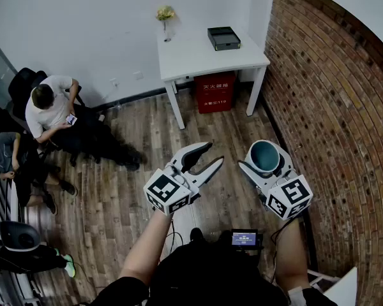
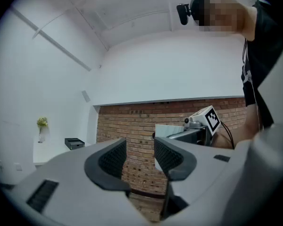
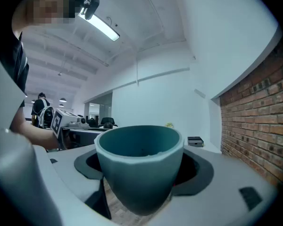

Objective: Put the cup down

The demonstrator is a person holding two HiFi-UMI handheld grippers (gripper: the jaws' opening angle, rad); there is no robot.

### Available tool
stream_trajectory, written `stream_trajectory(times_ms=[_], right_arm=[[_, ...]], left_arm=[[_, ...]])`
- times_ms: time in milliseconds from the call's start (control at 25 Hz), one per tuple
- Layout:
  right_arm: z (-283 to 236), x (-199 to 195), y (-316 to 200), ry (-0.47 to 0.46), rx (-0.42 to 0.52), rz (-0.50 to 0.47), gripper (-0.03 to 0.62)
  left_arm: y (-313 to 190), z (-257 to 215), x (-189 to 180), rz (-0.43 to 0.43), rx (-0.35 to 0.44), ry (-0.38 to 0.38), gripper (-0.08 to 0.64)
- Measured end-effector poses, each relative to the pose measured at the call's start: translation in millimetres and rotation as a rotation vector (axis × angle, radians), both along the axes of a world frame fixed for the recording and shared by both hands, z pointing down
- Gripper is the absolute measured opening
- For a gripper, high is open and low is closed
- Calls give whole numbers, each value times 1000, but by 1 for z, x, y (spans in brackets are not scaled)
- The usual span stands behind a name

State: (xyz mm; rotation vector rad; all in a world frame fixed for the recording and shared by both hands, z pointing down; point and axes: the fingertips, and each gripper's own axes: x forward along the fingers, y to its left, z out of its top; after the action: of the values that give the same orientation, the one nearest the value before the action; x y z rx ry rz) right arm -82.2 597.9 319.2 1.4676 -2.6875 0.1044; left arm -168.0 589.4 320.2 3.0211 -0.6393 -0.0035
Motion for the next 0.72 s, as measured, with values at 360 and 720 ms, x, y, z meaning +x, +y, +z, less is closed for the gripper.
stream_trajectory(times_ms=[360, 720], right_arm=[[-3, 0, 3, -2, 2, -2, 399], [1, 20, 3, -16, -3, -4, 399]], left_arm=[[3, -3, 3, 13, 7, 0, 178], [4, 2, 22, 11, 3, -9, 178]])
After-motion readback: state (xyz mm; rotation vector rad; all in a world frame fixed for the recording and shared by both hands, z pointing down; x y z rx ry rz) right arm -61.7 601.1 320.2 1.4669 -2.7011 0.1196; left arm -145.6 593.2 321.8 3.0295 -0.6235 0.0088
